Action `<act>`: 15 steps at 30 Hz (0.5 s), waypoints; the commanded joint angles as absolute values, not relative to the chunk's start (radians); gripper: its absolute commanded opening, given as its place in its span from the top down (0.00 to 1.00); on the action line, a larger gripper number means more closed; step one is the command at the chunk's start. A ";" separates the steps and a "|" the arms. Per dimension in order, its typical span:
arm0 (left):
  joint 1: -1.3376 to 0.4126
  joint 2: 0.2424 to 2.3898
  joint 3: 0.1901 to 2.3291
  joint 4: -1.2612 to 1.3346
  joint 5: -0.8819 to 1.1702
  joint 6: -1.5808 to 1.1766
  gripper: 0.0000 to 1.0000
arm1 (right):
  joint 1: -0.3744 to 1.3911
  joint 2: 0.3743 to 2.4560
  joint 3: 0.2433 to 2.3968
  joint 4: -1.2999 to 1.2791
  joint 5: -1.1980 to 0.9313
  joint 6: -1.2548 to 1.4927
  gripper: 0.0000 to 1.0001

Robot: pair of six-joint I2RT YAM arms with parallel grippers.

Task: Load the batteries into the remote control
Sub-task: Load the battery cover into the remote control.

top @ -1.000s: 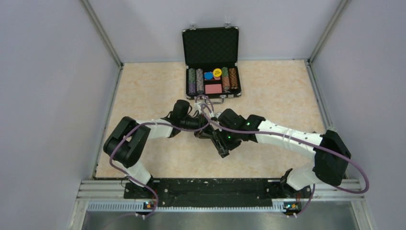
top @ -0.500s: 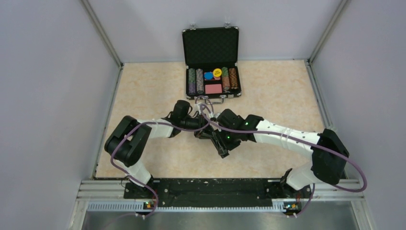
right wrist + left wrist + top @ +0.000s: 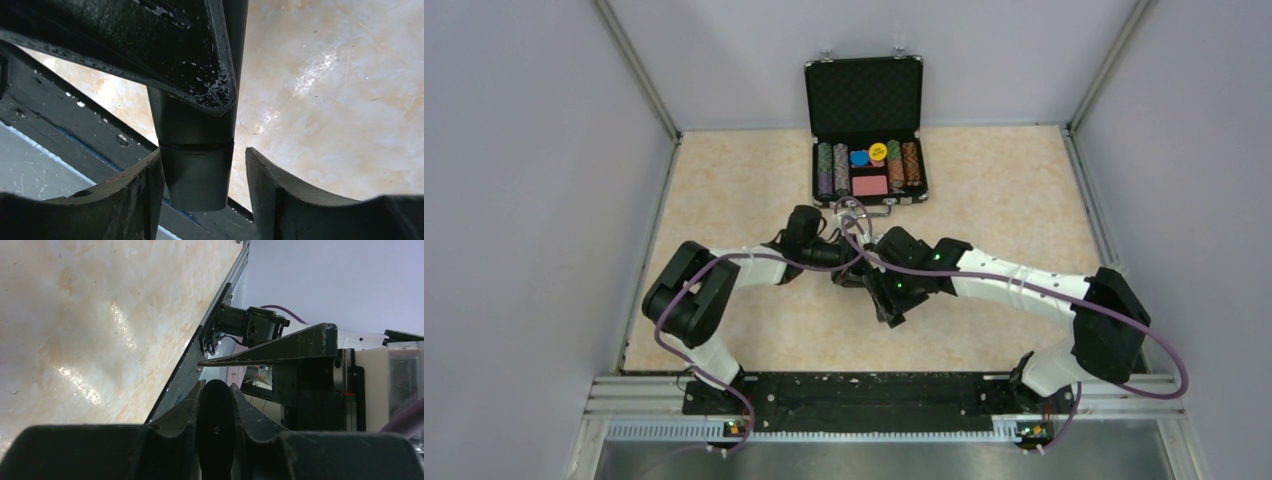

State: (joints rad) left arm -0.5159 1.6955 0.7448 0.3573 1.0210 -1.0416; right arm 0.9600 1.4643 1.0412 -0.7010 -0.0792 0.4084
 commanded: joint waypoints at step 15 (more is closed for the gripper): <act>-0.499 1.705 0.820 0.336 1.088 -1.011 1.00 | 0.947 1.348 1.177 -0.746 -0.061 0.472 0.01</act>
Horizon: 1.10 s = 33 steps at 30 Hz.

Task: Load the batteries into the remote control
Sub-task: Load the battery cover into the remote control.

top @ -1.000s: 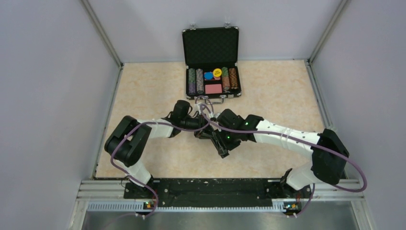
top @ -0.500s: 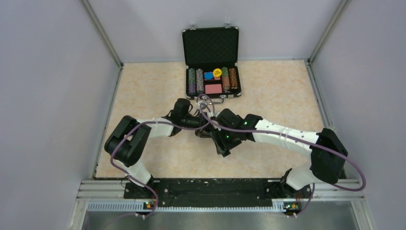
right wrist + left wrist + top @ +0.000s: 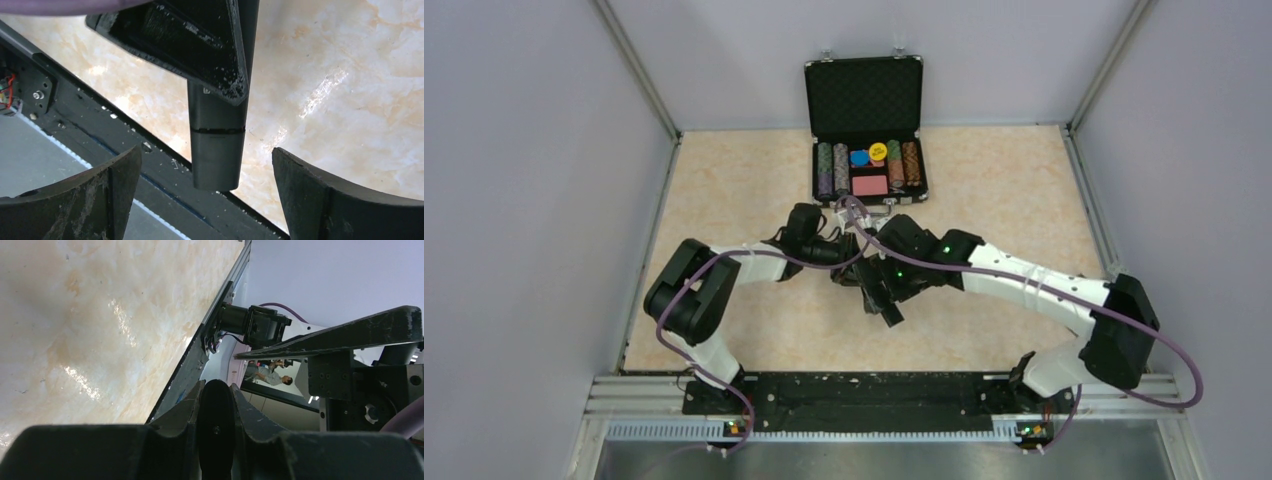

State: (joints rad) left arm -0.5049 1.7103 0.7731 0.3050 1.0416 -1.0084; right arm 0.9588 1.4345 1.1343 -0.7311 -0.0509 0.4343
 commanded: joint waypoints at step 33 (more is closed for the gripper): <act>-0.482 1.591 0.992 0.493 1.025 -1.413 1.00 | 0.724 0.868 0.869 -0.489 0.020 1.083 0.08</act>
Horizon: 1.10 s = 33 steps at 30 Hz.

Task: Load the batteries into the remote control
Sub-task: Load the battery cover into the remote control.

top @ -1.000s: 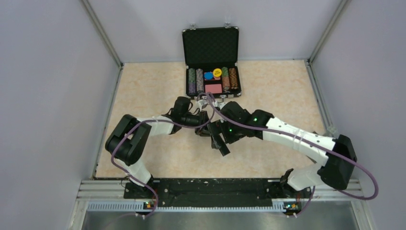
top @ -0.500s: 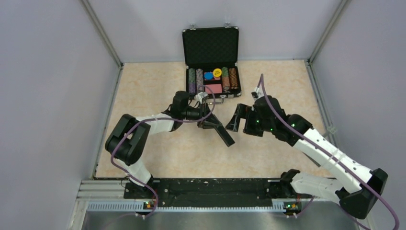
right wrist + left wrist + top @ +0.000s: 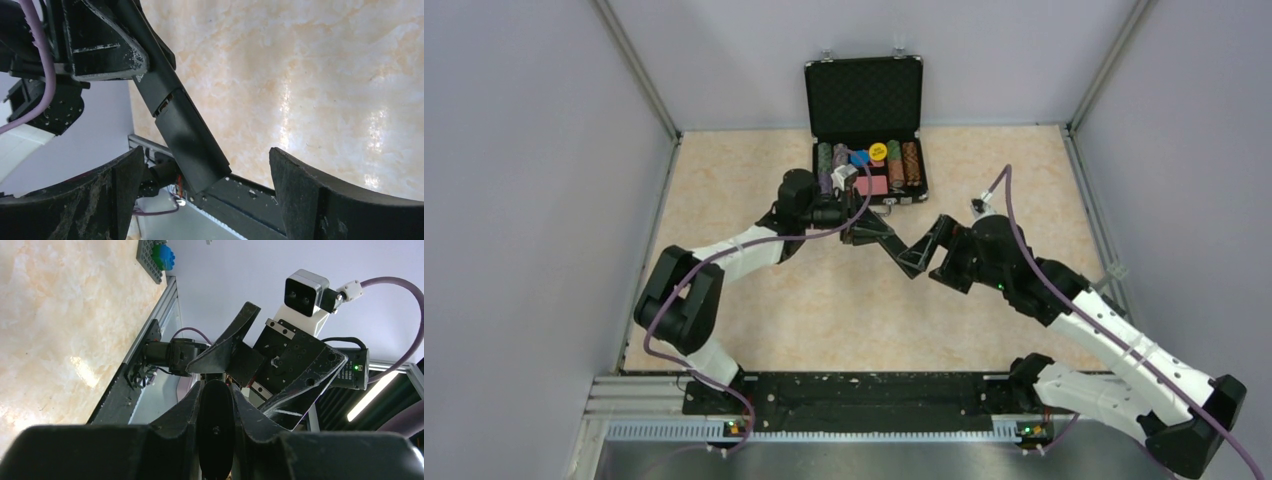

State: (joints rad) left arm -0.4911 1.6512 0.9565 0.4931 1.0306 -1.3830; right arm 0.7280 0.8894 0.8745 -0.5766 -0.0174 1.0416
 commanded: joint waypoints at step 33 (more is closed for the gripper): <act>-0.476 1.494 0.881 0.854 0.941 -1.869 1.00 | 0.724 0.838 0.678 -0.198 0.026 1.149 0.32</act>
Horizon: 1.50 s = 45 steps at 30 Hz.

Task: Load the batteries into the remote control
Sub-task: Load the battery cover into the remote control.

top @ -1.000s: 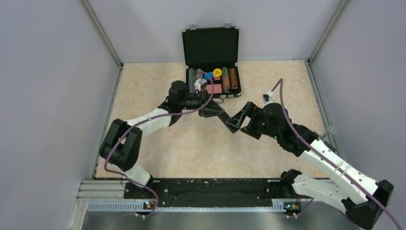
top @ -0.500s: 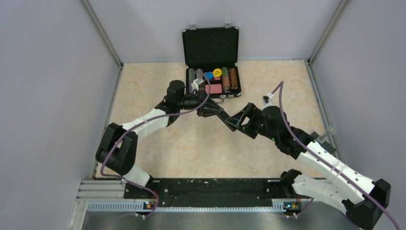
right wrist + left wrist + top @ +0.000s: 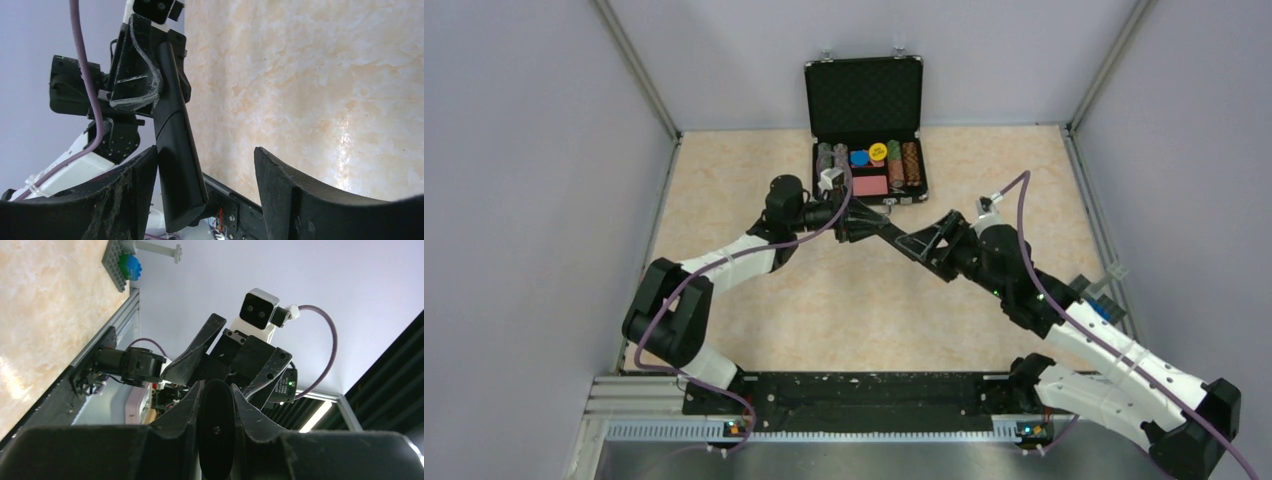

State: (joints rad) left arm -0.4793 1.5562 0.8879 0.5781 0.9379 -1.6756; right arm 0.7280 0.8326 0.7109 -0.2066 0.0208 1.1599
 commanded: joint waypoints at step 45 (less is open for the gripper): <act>-0.476 1.384 0.841 0.920 0.950 -1.901 1.00 | 0.726 1.044 0.664 0.178 -0.111 1.275 0.75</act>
State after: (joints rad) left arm -0.4332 1.4734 0.8204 0.7422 0.8665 -1.8130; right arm 0.7235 0.9798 0.6739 0.2409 -0.0814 1.3029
